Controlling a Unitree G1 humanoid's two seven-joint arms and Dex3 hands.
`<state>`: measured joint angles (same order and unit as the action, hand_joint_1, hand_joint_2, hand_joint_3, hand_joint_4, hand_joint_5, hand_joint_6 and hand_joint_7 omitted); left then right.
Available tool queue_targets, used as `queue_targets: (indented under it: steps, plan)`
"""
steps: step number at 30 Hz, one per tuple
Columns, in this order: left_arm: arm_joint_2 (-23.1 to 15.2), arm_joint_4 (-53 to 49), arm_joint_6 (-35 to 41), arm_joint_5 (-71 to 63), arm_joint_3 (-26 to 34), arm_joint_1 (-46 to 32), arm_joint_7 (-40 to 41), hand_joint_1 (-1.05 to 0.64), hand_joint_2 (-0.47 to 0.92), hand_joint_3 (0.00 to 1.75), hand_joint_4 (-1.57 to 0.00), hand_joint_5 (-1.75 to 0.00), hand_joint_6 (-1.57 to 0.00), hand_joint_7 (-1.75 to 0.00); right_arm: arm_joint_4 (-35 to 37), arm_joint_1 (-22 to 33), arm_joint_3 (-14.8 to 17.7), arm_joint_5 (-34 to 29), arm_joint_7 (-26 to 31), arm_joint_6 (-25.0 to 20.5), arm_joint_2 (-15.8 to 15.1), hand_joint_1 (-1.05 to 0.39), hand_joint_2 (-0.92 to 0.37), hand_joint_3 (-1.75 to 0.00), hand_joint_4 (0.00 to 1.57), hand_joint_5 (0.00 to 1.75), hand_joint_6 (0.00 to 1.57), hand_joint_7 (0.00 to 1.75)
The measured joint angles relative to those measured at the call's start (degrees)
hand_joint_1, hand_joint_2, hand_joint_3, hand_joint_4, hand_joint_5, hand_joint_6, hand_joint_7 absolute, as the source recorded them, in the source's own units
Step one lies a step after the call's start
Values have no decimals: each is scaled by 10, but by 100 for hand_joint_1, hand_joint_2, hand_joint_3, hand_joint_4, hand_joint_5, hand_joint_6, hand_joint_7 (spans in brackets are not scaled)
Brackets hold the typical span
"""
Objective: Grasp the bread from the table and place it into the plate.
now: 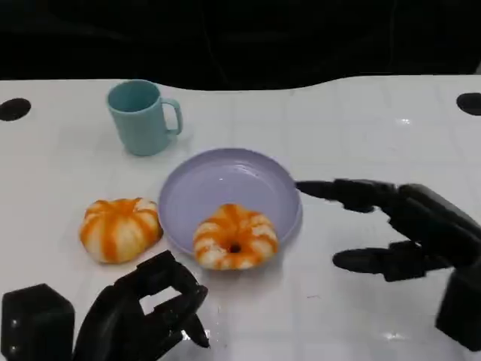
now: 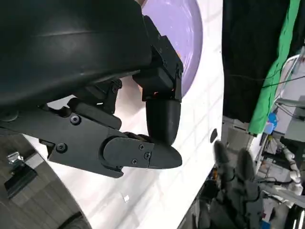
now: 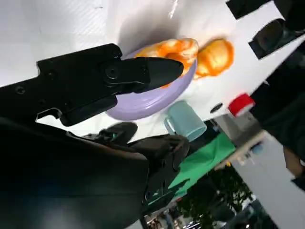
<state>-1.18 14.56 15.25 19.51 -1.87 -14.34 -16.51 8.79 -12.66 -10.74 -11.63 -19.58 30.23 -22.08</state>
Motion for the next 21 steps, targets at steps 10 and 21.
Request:
queue_targets:
  steps: [10,21]
  plan:
    - [-1,0,0,0,-1,0,0,-55,92,28,-74,-175,-63,-159,-64,90,33,121,-44,-41,1,-51,-92,-33,51,170,55,122]
    - [-2,1,4,8,1,1,0,-56,92,27,-74,-175,-63,-160,-196,179,41,208,-77,-217,4,-44,-92,-35,78,175,55,174]
